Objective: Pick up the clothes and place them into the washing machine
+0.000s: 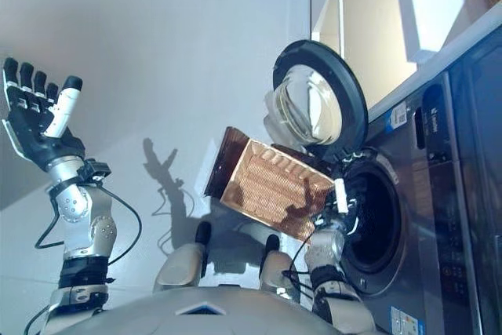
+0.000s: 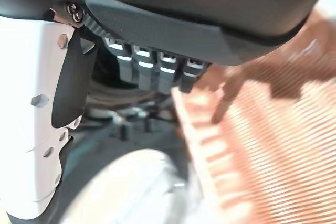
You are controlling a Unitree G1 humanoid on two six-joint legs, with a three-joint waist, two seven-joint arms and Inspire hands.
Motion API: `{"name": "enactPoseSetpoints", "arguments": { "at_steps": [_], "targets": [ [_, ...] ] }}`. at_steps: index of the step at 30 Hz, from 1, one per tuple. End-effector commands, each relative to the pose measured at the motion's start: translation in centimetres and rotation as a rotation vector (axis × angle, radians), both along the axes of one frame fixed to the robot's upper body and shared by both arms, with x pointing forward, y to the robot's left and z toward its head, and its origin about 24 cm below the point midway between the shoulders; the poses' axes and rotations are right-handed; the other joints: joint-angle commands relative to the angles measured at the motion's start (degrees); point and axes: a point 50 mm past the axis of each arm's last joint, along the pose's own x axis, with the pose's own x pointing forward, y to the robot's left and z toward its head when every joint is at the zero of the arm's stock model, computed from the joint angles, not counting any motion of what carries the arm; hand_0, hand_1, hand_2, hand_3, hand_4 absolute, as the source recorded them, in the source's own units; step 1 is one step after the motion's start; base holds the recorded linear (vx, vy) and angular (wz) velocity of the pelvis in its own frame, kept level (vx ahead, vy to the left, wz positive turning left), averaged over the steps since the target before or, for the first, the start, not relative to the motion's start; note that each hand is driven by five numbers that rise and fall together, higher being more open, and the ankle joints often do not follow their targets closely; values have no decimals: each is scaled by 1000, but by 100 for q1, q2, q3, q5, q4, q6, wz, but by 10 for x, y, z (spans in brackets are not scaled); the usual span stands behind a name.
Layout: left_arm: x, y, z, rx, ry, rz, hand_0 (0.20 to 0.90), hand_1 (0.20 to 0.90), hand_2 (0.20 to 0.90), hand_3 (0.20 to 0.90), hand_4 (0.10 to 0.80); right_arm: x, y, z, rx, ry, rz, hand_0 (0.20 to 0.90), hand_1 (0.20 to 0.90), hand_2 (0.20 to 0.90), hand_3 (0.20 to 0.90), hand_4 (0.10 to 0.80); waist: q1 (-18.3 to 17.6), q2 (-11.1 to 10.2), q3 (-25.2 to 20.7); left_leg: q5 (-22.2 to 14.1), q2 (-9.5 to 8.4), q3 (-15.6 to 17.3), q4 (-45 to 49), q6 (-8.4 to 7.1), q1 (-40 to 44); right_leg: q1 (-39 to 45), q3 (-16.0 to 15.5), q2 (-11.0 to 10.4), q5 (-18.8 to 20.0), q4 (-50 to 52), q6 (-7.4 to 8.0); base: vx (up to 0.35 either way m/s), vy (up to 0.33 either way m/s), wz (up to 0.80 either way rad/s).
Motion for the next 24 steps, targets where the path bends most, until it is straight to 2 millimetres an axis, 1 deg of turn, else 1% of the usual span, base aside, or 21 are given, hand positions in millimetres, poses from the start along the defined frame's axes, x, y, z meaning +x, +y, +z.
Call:
{"name": "enactPoseSetpoints", "arguments": {
  "at_steps": [1, 2, 4, 5, 6, 7, 8, 9, 10, 11, 12, 13, 14, 17, 18, 19, 20, 22, 23, 24],
  "targets": [
    [-1, 3, 19, 140, -64, -61, 900, 900, 900, 900, 800, -13, -18, 1, -124, 41, 125, 900, 900, 900, 900, 800, -92, 119, -465, -7, -193, 95, -520, 7, 294, -118, 80, 182, 293, -85, -108, 47, 18, -8],
    [-4, 3, 10, 130, -23, -74, 900, 900, 900, 900, 800, -25, -17, -5, -133, 100, 167, 900, 900, 900, 900, 800, -110, 108, -483, 20, -185, 92, -582, 5, 377, -31, 106, 180, 313, -123, -96, 24, 26, -5],
    [-7, 3, -11, 116, 74, -111, 900, 900, 900, 900, 800, -49, -16, -17, -176, 245, 307, 900, 900, 900, 900, 800, -135, 100, -539, 71, -146, 104, -729, 9, 555, 109, 112, 163, 347, -185, -71, 0, 0, 0],
    [-8, 1, -16, 121, 105, -130, 900, 900, 900, 900, 800, -57, -15, -20, -170, 285, 337, 900, 900, 900, 900, 800, -139, 99, -564, 76, -136, 125, -765, 15, 603, 152, 123, 151, 360, -209, -57, 0, 0, 0],
    [-10, -1, -25, 116, 148, -153, 900, 900, 900, 900, 800, -70, -15, -26, -196, 377, 419, 900, 900, 900, 900, 800, -137, 109, -589, 95, -145, 138, -804, 23, 645, 199, 130, 130, 381, -239, -42, -27, 39, -7],
    [-11, -4, -36, 111, 198, -185, 900, 900, 900, 900, 800, -78, -15, -29, -209, 429, 465, 900, 900, 900, 900, 800, -140, 127, -610, 119, -147, 141, -850, 27, 701, 256, 126, 102, 401, -266, -24, -33, 45, -11],
    [-14, -4, -46, 98, 241, -192, 900, 900, 900, 900, 800, -80, -17, -29, -212, 431, 476, 900, 900, 900, 900, 800, -156, 135, -639, 140, -152, 152, -885, 24, 735, 285, 142, 86, 419, -284, -13, -27, 42, -8],
    [-15, -5, -56, 78, 285, -198, 900, 900, 900, 900, 800, -86, -17, -30, -221, 469, 504, 900, 900, 900, 900, 800, -174, 154, -669, 152, -152, 160, -930, 22, 784, 313, 152, 69, 438, -296, 4, -38, 42, -4],
    [-17, -6, -66, 94, 345, -213, 900, 900, 900, 900, 800, -93, -17, -33, -232, 515, 548, 900, 900, 900, 900, 800, -175, 173, -692, 167, -161, 149, -944, 25, 807, 340, 157, 44, 455, -308, 23, -50, 41, 2],
    [-20, -8, -83, 88, 426, -237, 900, 900, 900, 900, 800, -96, -19, -33, -243, 540, 581, 900, 900, 900, 900, 800, -185, 194, -708, 184, -166, 157, -968, 24, 834, 372, 159, 13, 479, -328, 43, -48, 42, -3],
    [-23, -8, -91, 86, 467, -242, 900, 900, 900, 900, 800, -97, -19, -34, -244, 551, 601, 900, 900, 900, 900, 800, -199, 205, -740, 180, -172, 165, -988, 21, 872, 395, 157, -7, 488, -342, 58, -44, 62, -1],
    [-34, -10, -118, 85, 629, -269, 900, 900, 900, 900, 800, -107, -23, -36, -267, 631, 677, 900, 900, 900, 900, 800, -205, 237, -785, 168, -174, 183, -991, 35, 939, 456, 162, -49, 468, -338, 76, -23, 48, -3],
    [-34, -10, -118, 85, 628, -269, 900, 900, 900, 900, 800, -107, -23, -36, -267, 631, 676, 900, 900, 900, 900, 800, -203, 239, -775, 166, -174, 183, -991, 36, 946, 464, 161, -50, 466, -338, 76, -31, 43, 1],
    [-57, -8, -154, 52, 842, -251, 900, 900, 900, 900, 800, -112, -27, -37, -281, 687, 695, 900, 900, 900, 900, 800, -236, 252, -808, 164, -155, 207, -986, 43, 1048, 538, 177, -54, 459, -288, 74, -4, 2, -2],
    [-56, -9, -154, 53, 841, -251, 900, 900, 900, 900, 800, -112, -27, -37, -281, 686, 695, 900, 900, 900, 900, 800, -234, 253, -801, 163, -154, 207, -987, 43, 1053, 542, 177, -53, 457, -286, 74, 9, 6, -7],
    [-72, -10, -171, 56, 970, -270, 900, 900, 900, 900, 800, -115, -26, -38, -268, 700, 713, 900, 900, 900, 900, 800, -250, 255, -839, 151, -137, 223, -997, 44, 1125, 612, 171, -37, 426, -259, 70, 14, 1, -3],
    [-80, -11, -179, 67, 1036, -287, 900, 900, 900, 900, 800, -118, -27, -38, -267, 723, 723, 900, 900, 900, 900, 800, -250, 254, -862, 139, -127, 216, -1001, 48, 1160, 656, 162, -34, 411, -259, 66, 0, 0, 0],
    [-95, -11, -189, 79, 1130, -309, 900, 900, 900, 900, 800, -118, -28, -38, -258, 714, 713, 900, 900, 900, 900, 800, -248, 252, -921, 109, -122, 209, -990, 53, 1213, 716, 171, -41, 393, -271, 61, 7, 0, -2],
    [-95, -11, -189, 79, 1130, -309, 900, 900, 900, 900, 800, -118, -28, -38, -258, 714, 713, 900, 900, 900, 900, 800, -248, 252, -920, 109, -121, 209, -990, 53, 1214, 716, 170, -41, 393, -271, 61, 0, 0, 0],
    [-110, -10, -197, 81, 1216, -320, 900, 900, 900, 900, 800, -121, -28, -38, -249, 723, 717, 900, 900, 900, 900, 800, -249, 250, -960, 74, -113, 221, -993, 58, 1292, 788, 170, -51, 378, -291, 57, 24, 1, 3]
  ]
}}
